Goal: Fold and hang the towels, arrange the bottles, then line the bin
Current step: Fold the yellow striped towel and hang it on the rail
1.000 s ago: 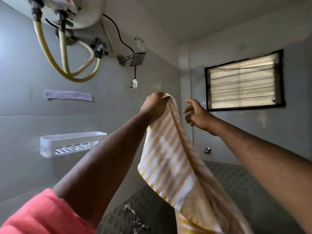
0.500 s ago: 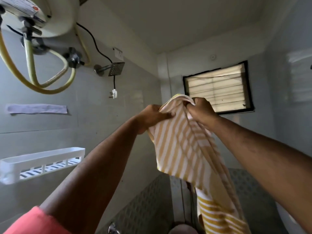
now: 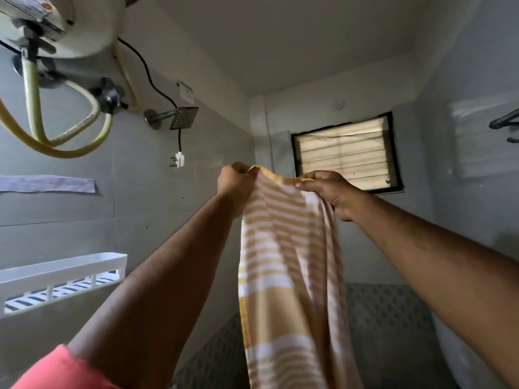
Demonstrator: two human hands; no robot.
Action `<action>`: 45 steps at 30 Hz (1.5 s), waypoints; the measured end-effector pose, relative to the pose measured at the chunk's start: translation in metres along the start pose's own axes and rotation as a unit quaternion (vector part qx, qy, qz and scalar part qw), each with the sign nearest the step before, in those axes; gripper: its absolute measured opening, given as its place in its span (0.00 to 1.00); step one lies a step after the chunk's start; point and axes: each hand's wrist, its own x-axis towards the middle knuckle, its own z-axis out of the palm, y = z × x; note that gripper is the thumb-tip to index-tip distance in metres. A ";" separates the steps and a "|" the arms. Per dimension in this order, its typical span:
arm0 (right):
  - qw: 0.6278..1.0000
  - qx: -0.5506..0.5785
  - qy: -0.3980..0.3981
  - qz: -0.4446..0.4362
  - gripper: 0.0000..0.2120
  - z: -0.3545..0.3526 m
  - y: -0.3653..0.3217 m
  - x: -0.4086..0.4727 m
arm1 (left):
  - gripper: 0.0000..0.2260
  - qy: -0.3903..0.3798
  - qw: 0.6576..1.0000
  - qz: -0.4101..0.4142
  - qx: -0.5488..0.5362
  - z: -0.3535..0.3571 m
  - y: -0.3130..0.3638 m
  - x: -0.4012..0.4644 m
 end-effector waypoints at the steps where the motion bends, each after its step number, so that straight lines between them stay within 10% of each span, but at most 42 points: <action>1: 0.999 0.016 -0.029 -0.002 0.05 0.005 -0.003 0.000 | 0.07 -0.012 0.999 0.032 0.014 0.005 0.008 -0.003; 7: 0.990 0.036 -0.133 0.009 0.18 0.035 -0.019 -0.004 | 0.06 -0.060 0.990 0.114 0.065 0.025 0.031 -0.009; 16: 0.995 -0.083 -0.057 0.028 0.10 0.052 -0.011 0.004 | 0.09 -0.075 0.997 0.016 -0.016 0.008 0.006 -0.010; 21: 0.996 -0.074 0.037 0.014 0.11 0.067 -0.017 0.017 | 0.23 -0.217 0.966 -0.090 -0.111 -0.001 -0.022 -0.028; 31: 0.981 -0.106 0.151 -0.054 0.05 0.082 -0.023 0.038 | 0.16 -0.314 0.913 -0.119 -0.231 0.008 -0.073 -0.088; 45: 0.996 -0.071 0.056 -0.007 0.17 0.071 -0.051 0.029 | 0.11 -0.317 0.937 -0.146 -0.018 -0.013 -0.118 -0.090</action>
